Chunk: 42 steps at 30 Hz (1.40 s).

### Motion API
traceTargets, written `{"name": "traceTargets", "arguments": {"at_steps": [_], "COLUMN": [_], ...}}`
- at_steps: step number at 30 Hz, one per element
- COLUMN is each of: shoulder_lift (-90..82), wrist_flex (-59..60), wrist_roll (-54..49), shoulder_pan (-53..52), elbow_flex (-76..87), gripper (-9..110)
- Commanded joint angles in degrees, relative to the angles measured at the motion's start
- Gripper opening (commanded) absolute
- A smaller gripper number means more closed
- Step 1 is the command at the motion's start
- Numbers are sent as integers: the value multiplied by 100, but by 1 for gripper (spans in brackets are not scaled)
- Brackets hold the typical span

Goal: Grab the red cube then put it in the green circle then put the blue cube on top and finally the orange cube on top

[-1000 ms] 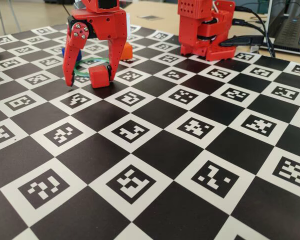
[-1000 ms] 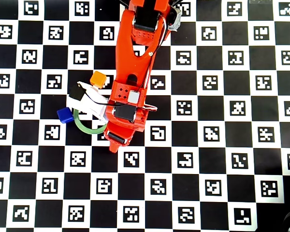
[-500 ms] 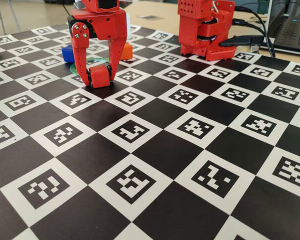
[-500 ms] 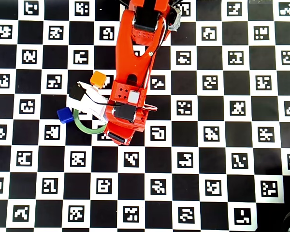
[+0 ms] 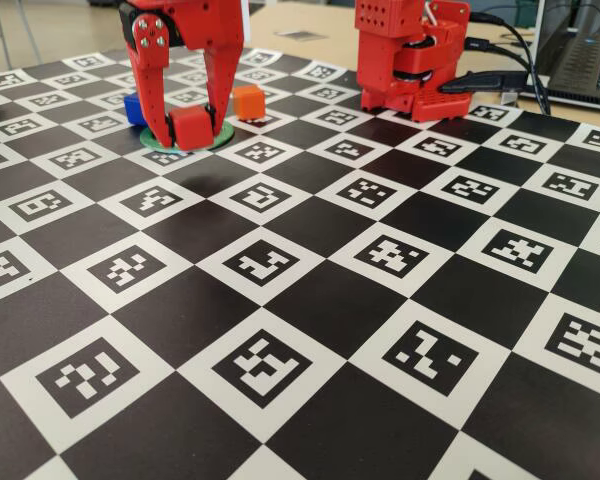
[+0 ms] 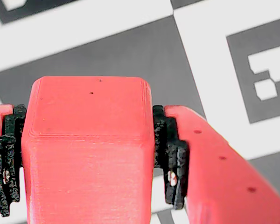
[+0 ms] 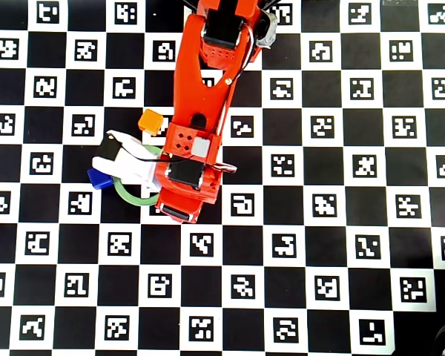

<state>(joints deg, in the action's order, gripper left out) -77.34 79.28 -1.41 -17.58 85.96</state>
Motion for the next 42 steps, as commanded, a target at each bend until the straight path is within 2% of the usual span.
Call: {"name": "traceTargets", "arguments": {"at_steps": [1, 10, 19, 42], "shoulder_lift": [-888, -1380, -2241, -2188], "wrist_flex": [853, 1881, 1494, -519], "wrist_roll": [-615, -2250, -3357, -3823], "shoulder_pan": [-167, -615, -1248, -1608], "elbow_flex": [-1090, -1389, -369, 1688], "gripper": [7, 7, 6, 6]}}
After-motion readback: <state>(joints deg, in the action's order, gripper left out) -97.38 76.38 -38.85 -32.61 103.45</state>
